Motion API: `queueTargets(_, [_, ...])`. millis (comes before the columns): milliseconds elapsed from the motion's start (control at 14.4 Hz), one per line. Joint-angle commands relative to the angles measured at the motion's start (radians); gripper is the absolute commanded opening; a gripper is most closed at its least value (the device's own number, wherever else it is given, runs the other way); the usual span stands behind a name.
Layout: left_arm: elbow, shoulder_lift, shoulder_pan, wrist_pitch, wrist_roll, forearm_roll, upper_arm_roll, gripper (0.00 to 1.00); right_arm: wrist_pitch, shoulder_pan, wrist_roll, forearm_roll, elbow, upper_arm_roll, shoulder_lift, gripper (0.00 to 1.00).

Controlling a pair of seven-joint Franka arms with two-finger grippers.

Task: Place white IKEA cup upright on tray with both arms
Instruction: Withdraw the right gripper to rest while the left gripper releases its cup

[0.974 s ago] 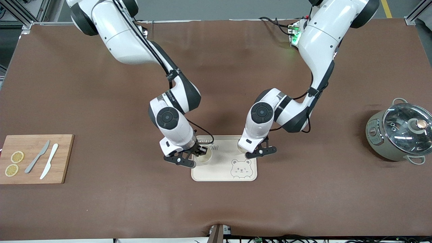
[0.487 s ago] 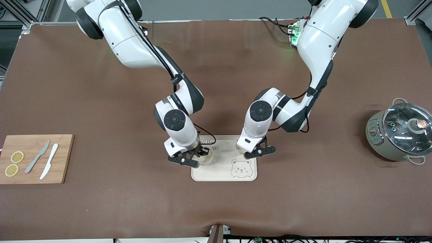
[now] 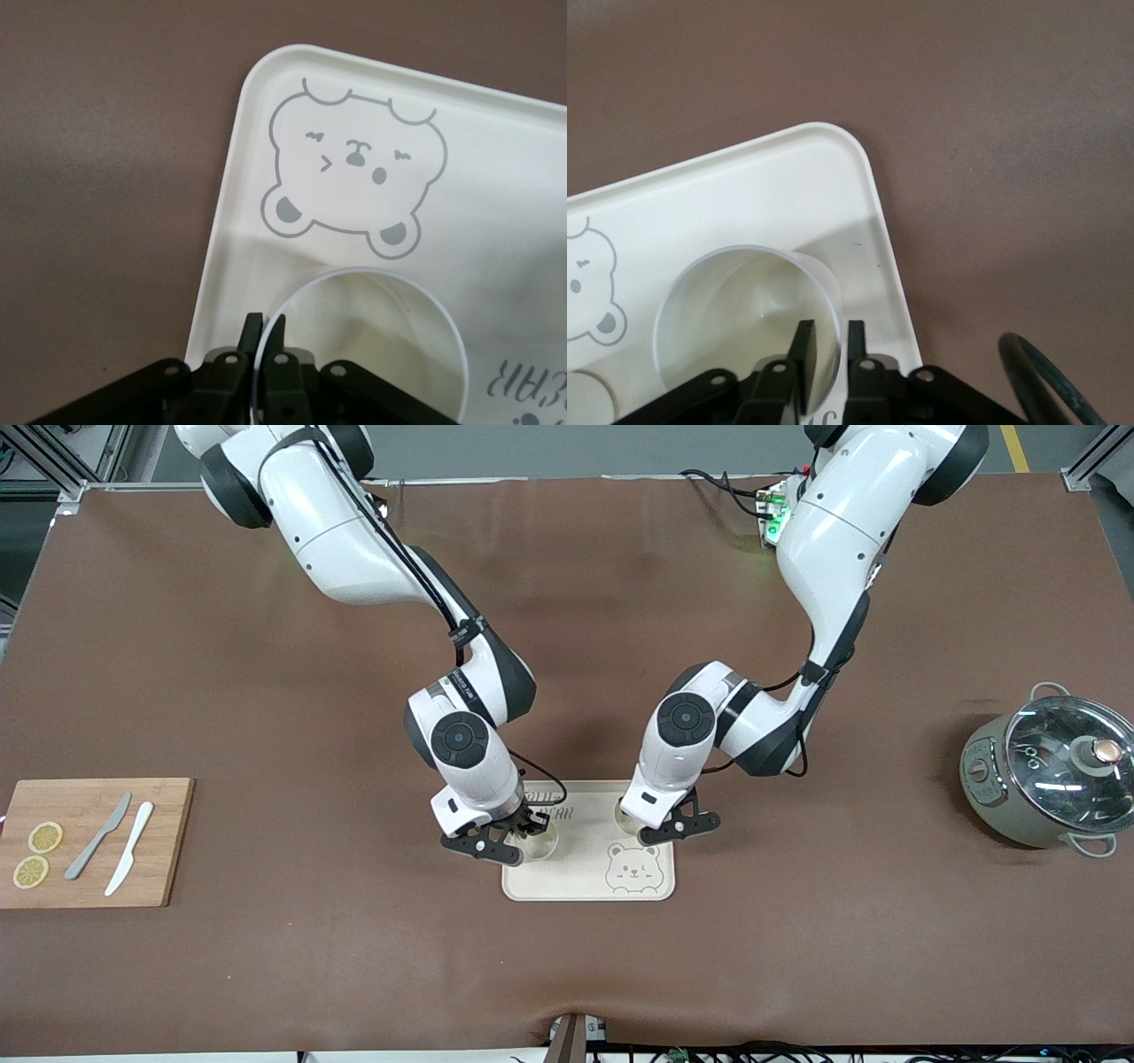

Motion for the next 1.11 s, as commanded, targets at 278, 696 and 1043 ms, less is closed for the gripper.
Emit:
queueTargets(278, [0.023,0.023,-0.015,0.014,-0.022,0.031,0.014,0.99,-0.040,-0.016,0.010,-0.046,0.016,0.002,-0.044,1.00])
queueTargets(696, [0.023,0.017,-0.015,0.014,-0.044,0.040,0.015,1.00,-0.308,-0.047,-0.083,-0.031,-0.063,0.007,-0.282,1.00])
queueTargets(1043, [0.024,0.012,-0.015,0.009,-0.054,0.040,0.015,1.00,-0.426,-0.142,-0.289,0.004,-0.300,0.007,-0.604,1.00])
